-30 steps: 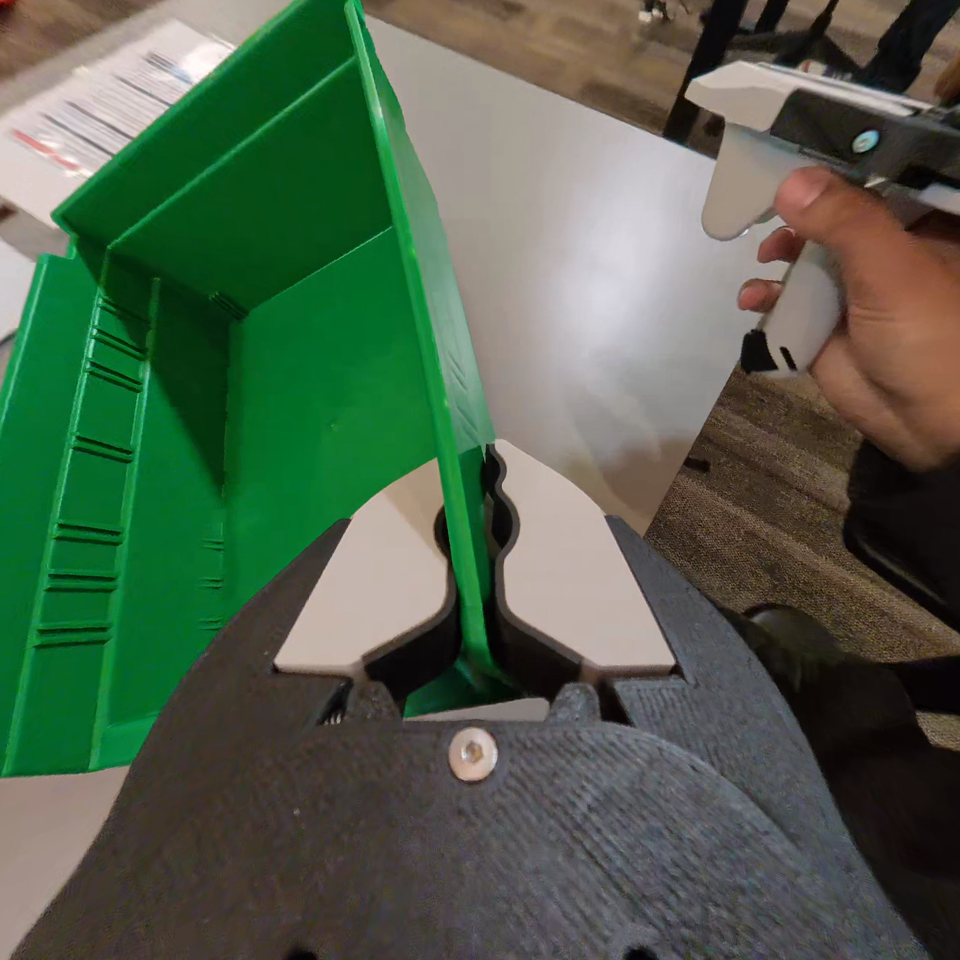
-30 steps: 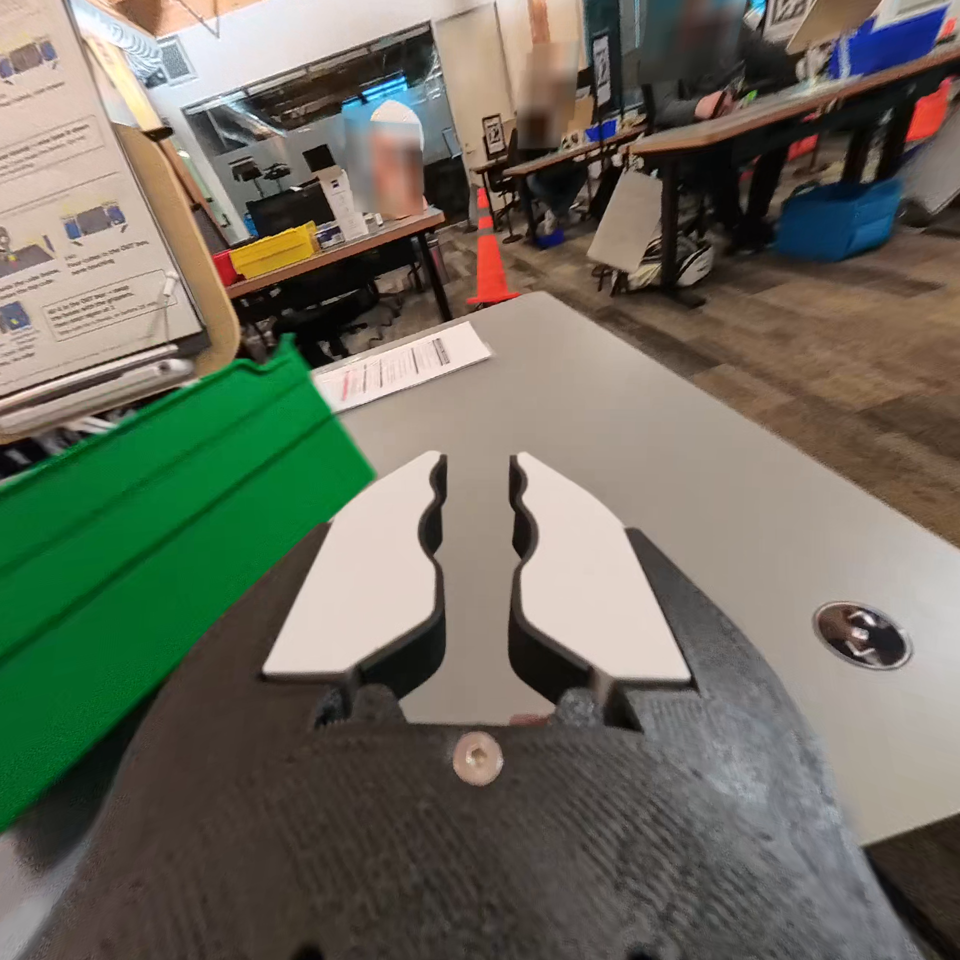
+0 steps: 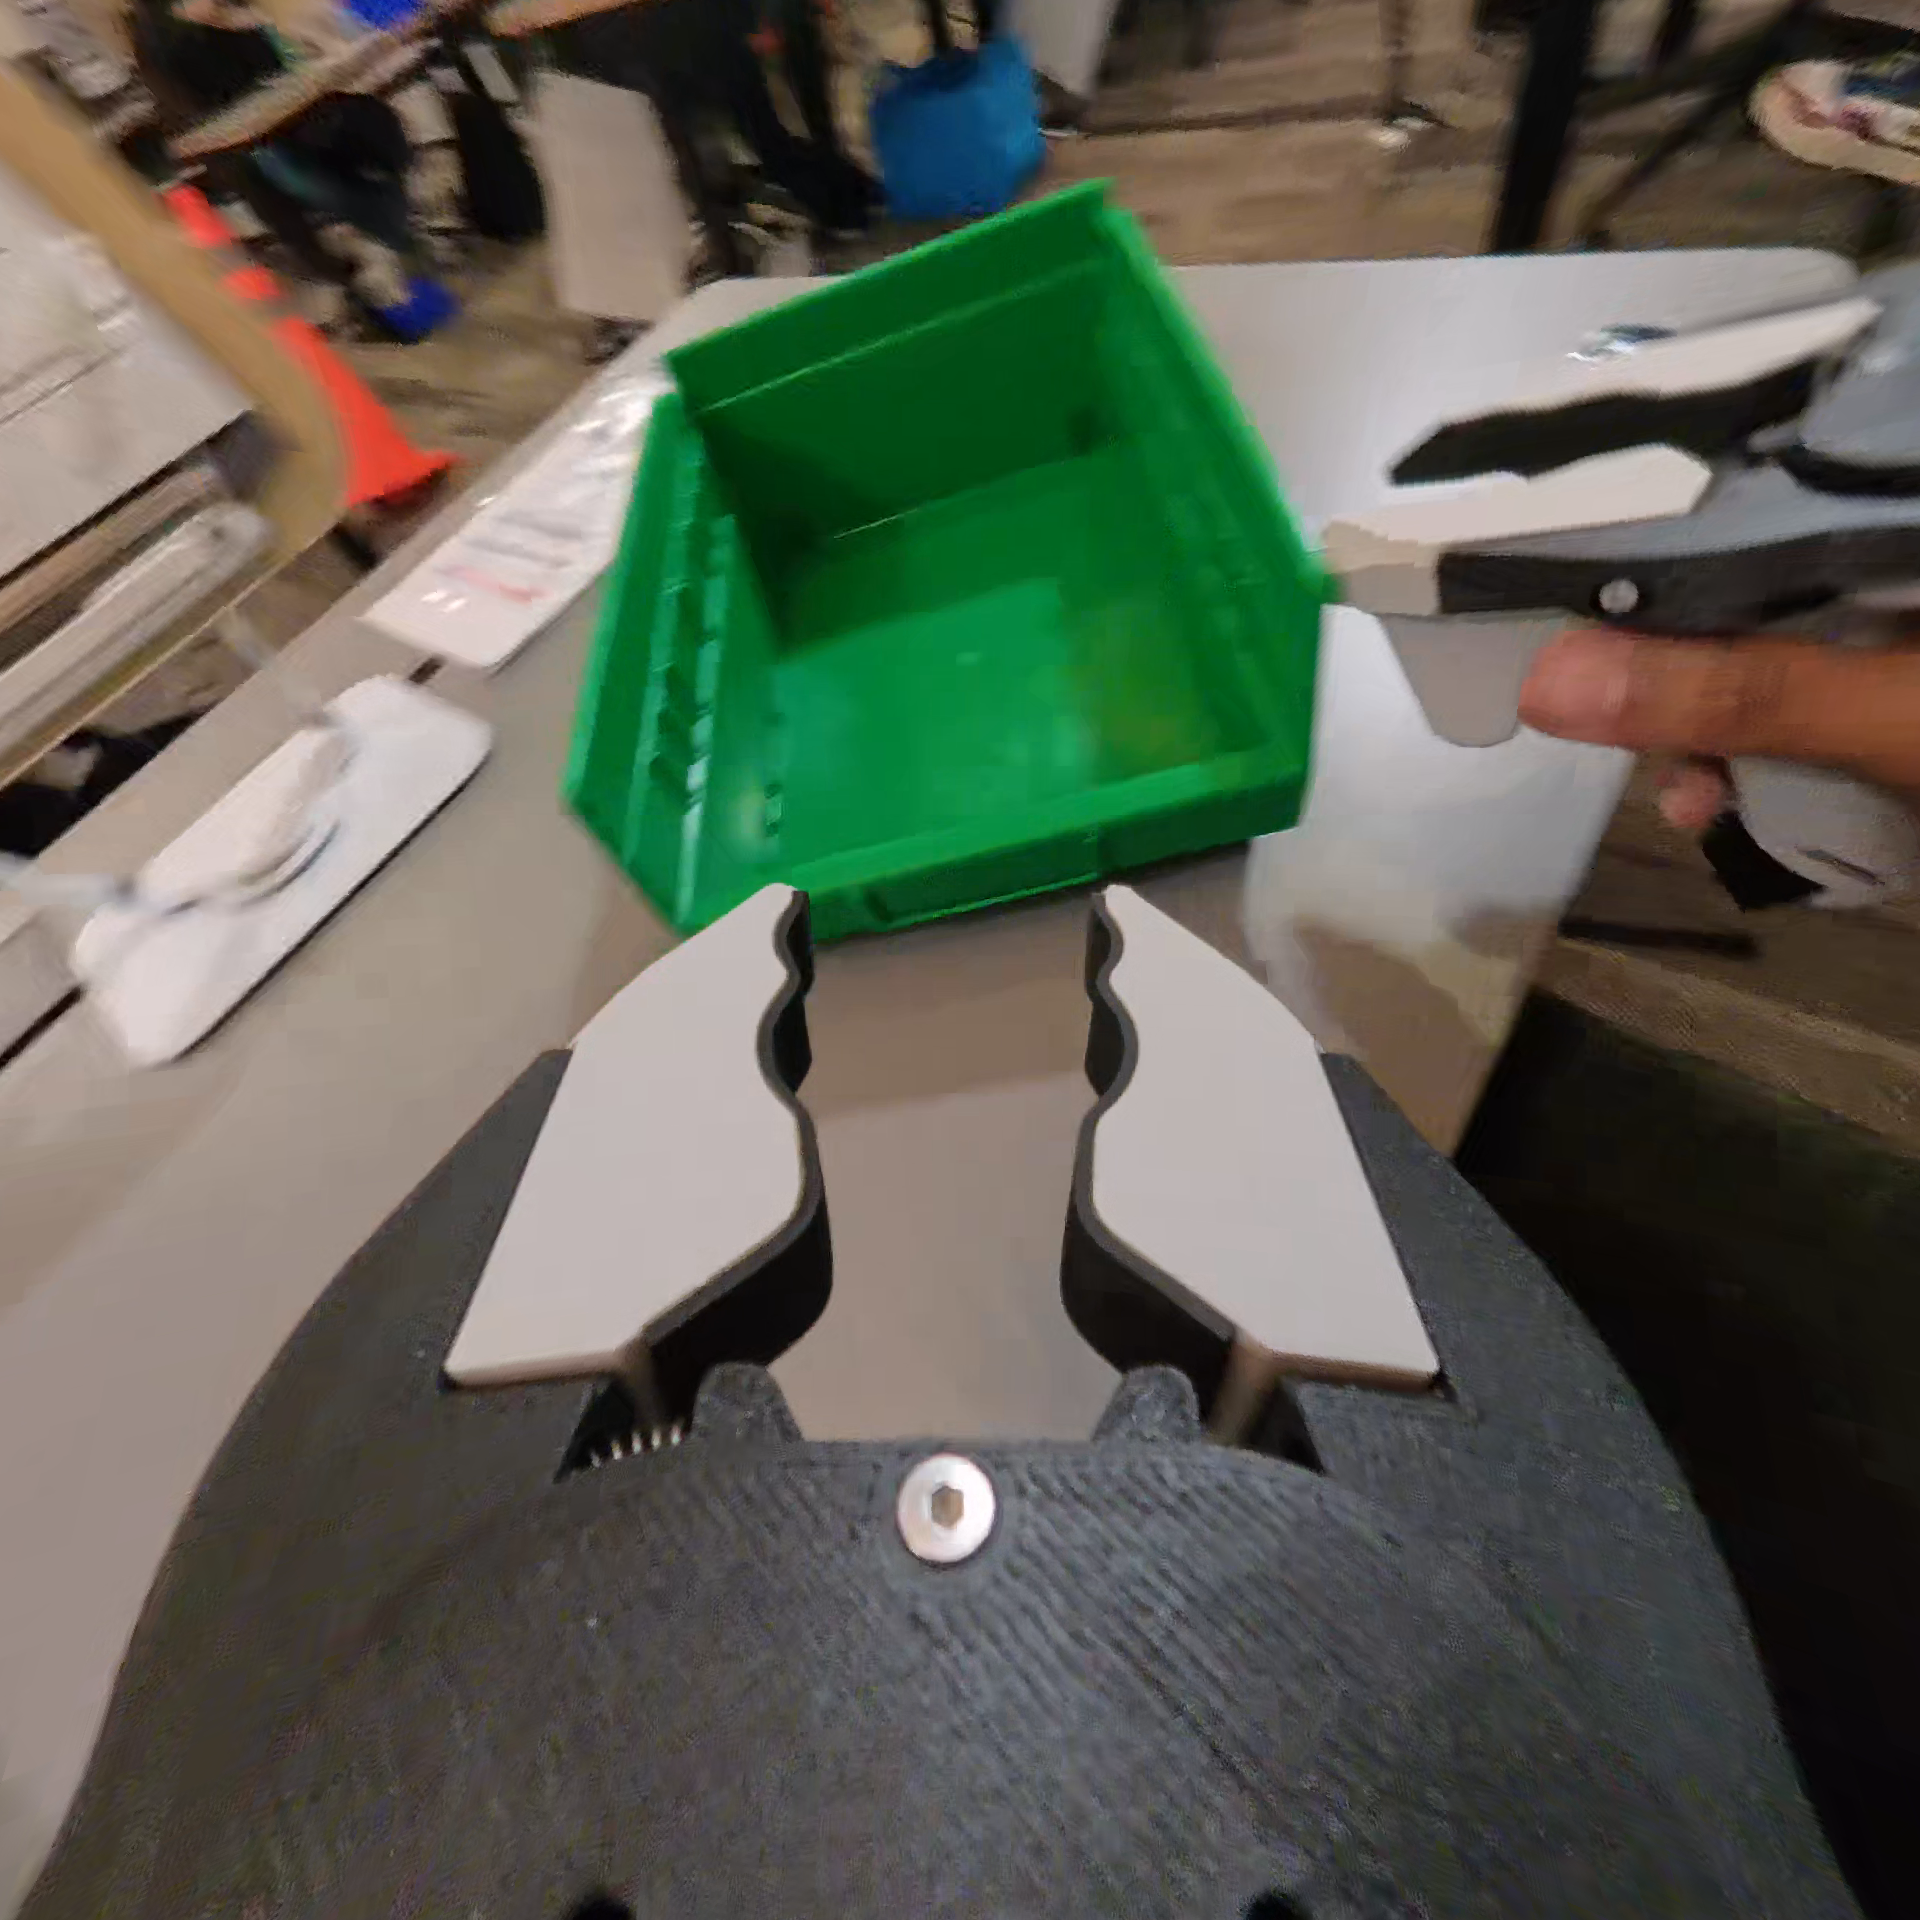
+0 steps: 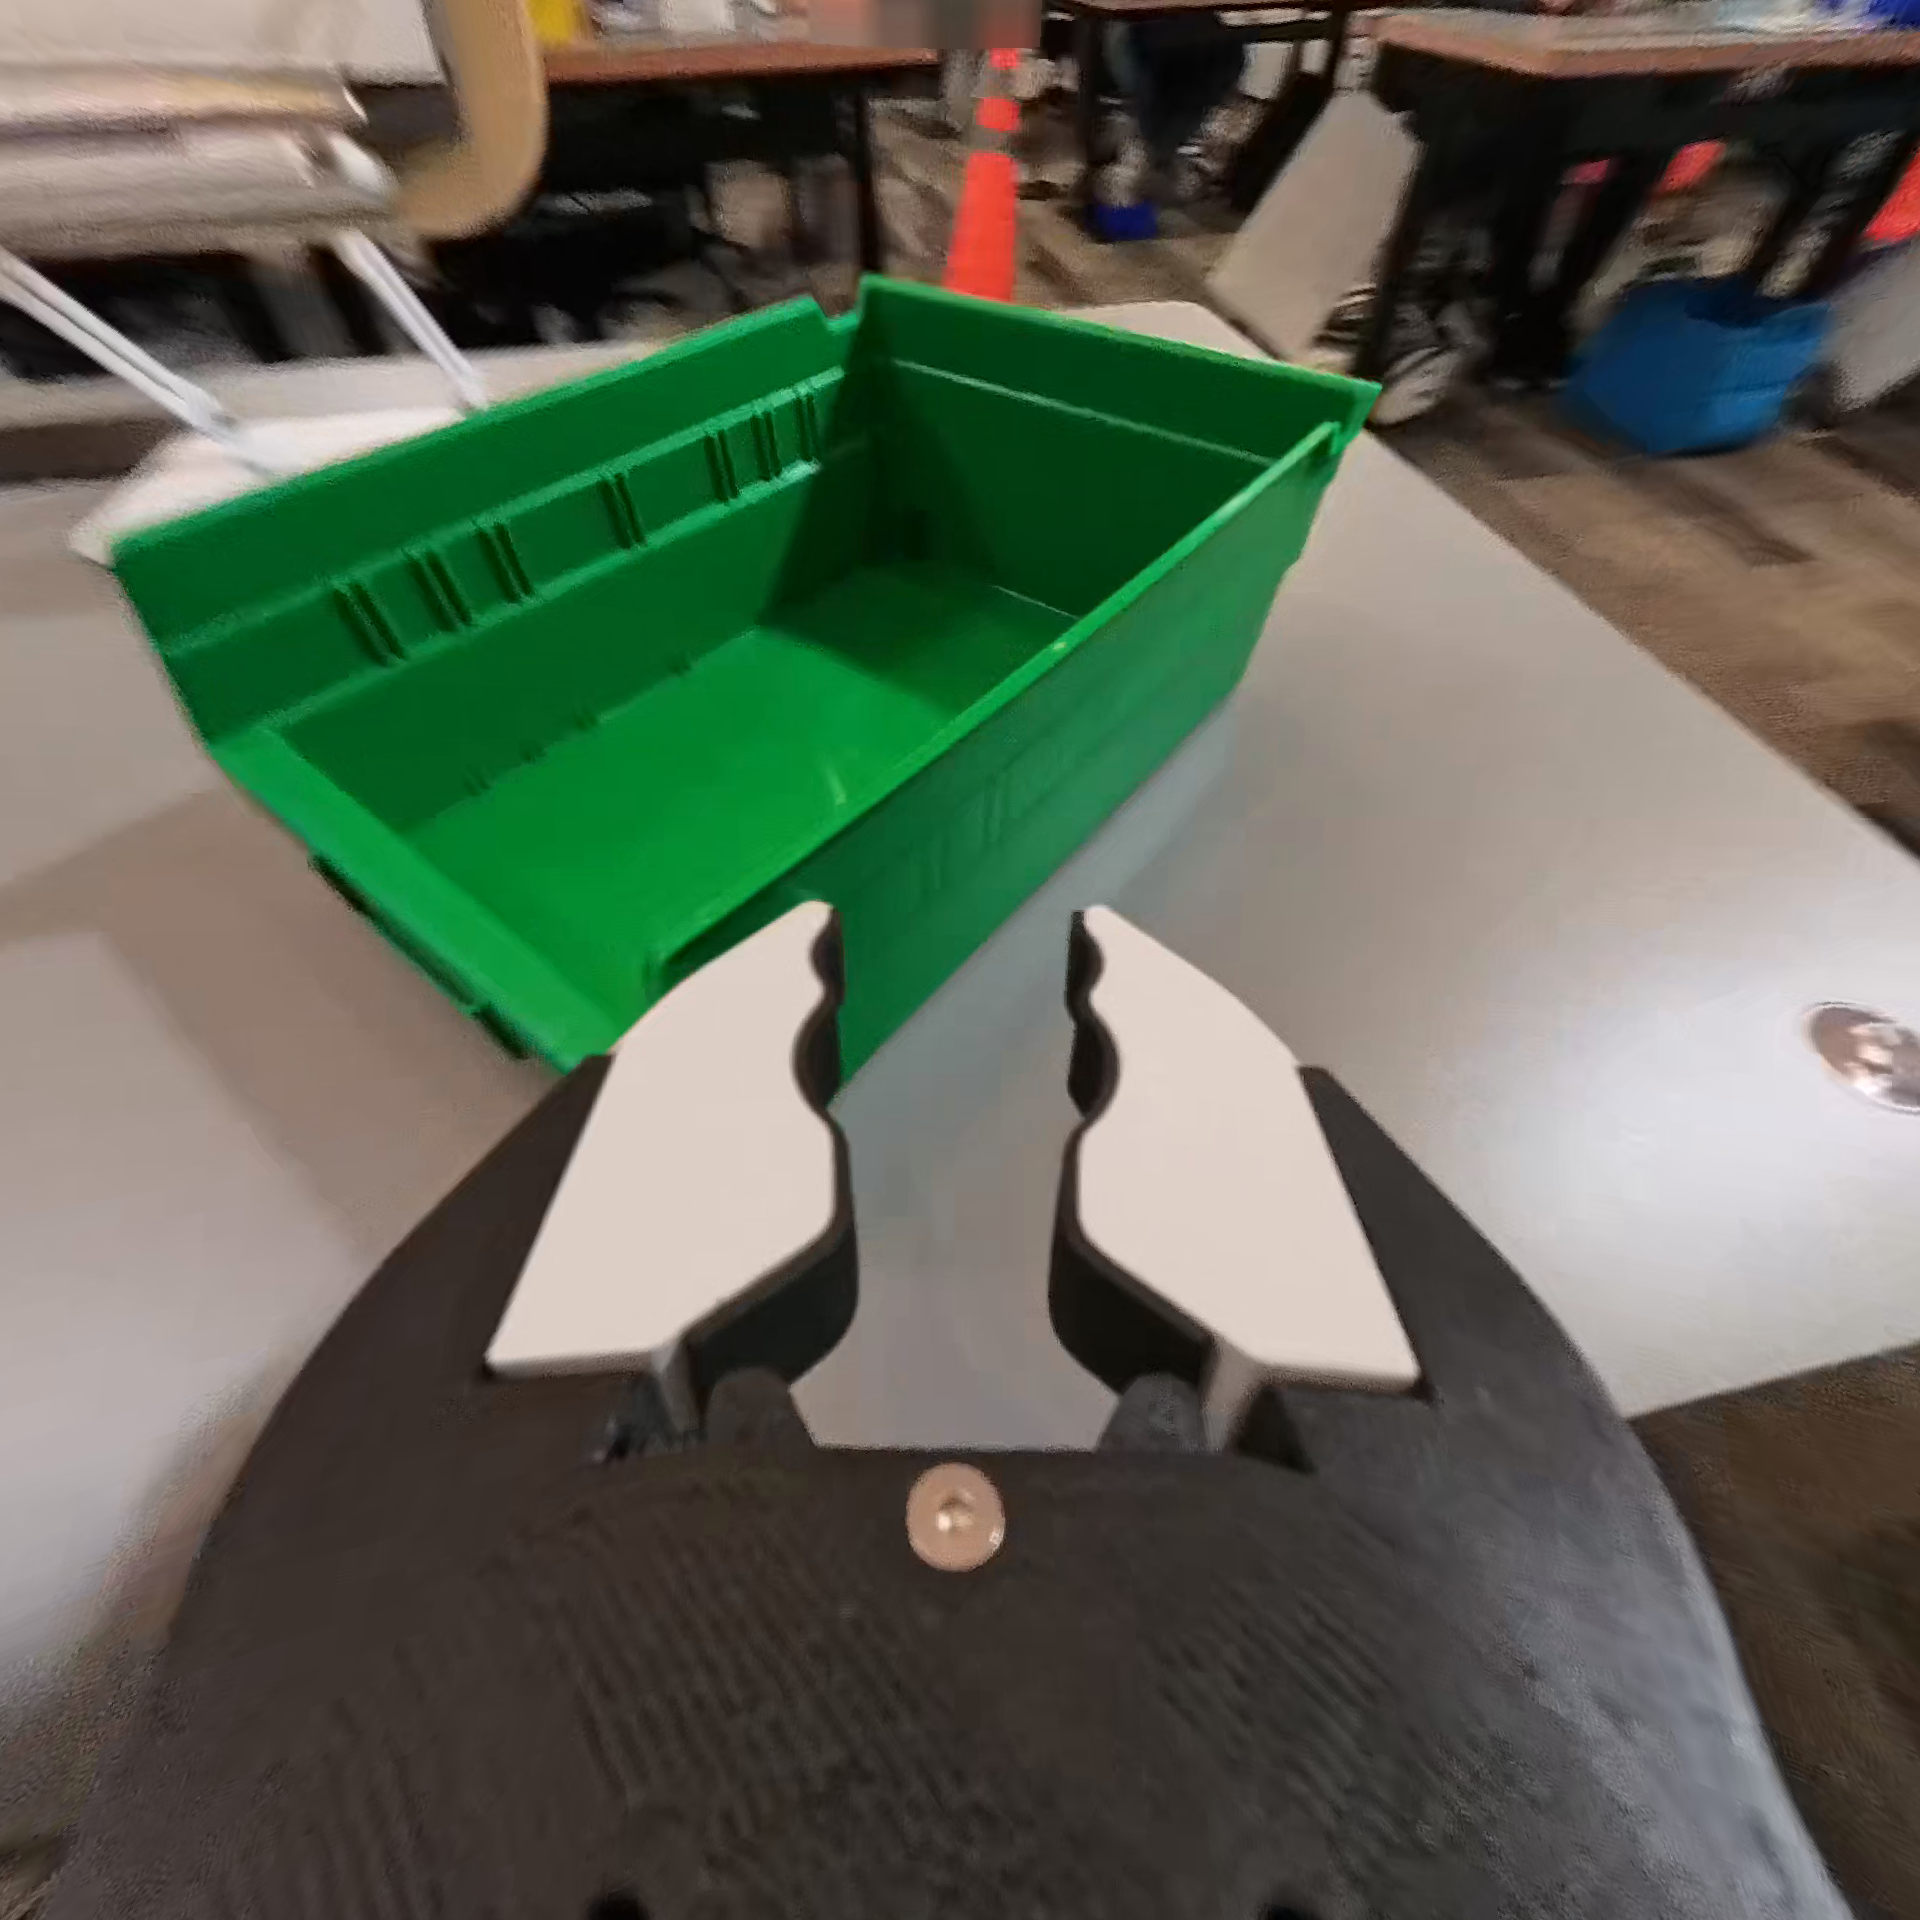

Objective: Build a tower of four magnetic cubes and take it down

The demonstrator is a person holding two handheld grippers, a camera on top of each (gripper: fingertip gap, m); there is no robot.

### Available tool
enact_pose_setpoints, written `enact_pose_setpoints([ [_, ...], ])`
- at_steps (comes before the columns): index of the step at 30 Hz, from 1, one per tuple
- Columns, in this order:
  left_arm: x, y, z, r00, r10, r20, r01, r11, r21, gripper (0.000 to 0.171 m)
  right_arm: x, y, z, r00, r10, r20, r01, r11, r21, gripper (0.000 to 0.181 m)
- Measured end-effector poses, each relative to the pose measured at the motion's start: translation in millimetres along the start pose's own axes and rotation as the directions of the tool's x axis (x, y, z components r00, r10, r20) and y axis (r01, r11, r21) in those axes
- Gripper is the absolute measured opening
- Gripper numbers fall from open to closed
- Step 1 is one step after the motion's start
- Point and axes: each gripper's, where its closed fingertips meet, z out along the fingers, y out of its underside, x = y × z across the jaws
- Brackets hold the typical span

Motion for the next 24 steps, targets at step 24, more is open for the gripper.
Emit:
enact_pose_setpoints([
  [24, -72, 105, -42, 0.929, -0.33, 0.165, 0.347, 0.934, -0.083, 0.051, 11, -5, 39, 0.99, -0.121, 0.075, 0.125, 0.991, -0.055, 0.025],
])
